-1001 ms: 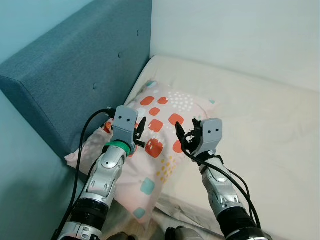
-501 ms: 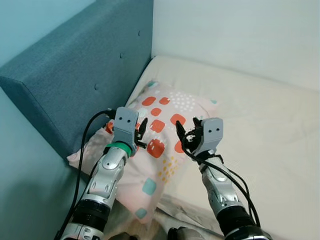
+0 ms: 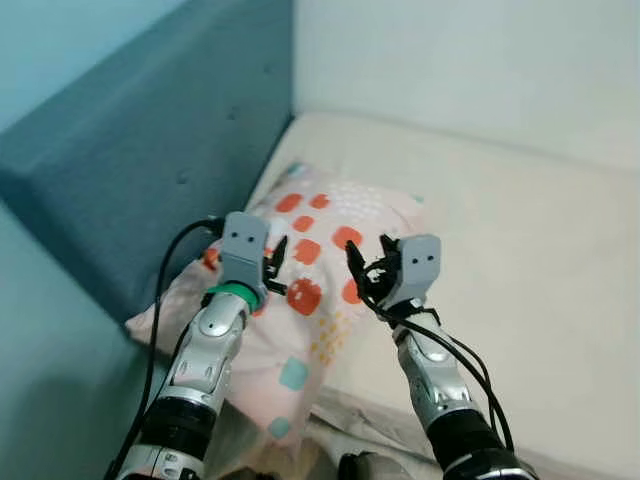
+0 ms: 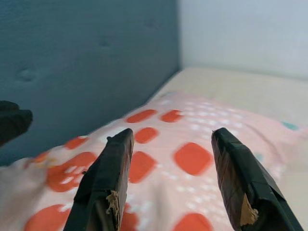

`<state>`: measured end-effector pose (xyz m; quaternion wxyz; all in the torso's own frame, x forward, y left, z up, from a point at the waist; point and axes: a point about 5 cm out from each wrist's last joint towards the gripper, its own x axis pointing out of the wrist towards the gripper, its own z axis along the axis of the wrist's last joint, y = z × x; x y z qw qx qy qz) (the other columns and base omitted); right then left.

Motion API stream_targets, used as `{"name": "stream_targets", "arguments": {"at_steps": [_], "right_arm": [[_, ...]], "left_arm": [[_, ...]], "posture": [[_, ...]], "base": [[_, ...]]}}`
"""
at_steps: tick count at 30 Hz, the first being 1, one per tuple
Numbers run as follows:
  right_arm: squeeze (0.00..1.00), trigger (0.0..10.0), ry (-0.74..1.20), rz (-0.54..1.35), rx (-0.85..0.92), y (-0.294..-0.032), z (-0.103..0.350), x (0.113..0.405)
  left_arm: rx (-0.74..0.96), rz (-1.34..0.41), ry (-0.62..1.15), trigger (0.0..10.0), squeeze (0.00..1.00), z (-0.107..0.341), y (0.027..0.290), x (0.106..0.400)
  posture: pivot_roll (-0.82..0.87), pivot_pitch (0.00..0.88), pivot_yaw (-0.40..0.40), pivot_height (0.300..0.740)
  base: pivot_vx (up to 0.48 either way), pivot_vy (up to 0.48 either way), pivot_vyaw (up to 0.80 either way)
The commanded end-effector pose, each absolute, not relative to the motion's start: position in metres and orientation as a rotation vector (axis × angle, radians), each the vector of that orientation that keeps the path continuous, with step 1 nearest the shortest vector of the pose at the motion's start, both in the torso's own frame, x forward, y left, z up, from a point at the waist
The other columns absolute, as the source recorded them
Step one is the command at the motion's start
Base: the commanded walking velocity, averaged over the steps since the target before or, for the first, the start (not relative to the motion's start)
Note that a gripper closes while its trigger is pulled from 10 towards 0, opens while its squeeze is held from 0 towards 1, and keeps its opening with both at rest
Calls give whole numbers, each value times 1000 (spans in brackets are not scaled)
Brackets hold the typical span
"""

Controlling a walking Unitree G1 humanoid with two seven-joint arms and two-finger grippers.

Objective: Clean up the room

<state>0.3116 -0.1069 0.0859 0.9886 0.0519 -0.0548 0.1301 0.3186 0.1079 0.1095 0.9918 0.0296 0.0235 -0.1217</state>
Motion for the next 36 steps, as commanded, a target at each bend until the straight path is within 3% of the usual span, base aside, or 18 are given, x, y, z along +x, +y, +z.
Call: {"name": "stream_targets", "arguments": {"at_steps": [1, 23, 36], "right_arm": [[0, 10000, -81, 252, 105, -109, 78, 307], [0, 10000, -79, 251, 97, -110, 77, 307], [0, 10000, -83, 255, 86, -110, 78, 308]], "left_arm": [[55, -259, 75, 10000, 0, 106, 103, 318], [66, -268, 82, 10000, 0, 106, 102, 317], [126, -246, 39, 10000, 0, 109, 103, 318]], "posture": [[-27, 0, 30, 740], [-23, 0, 34, 740], [-26, 0, 36, 740]], "base": [[0, 0, -750], [0, 0, -745], [0, -91, 0]]}}
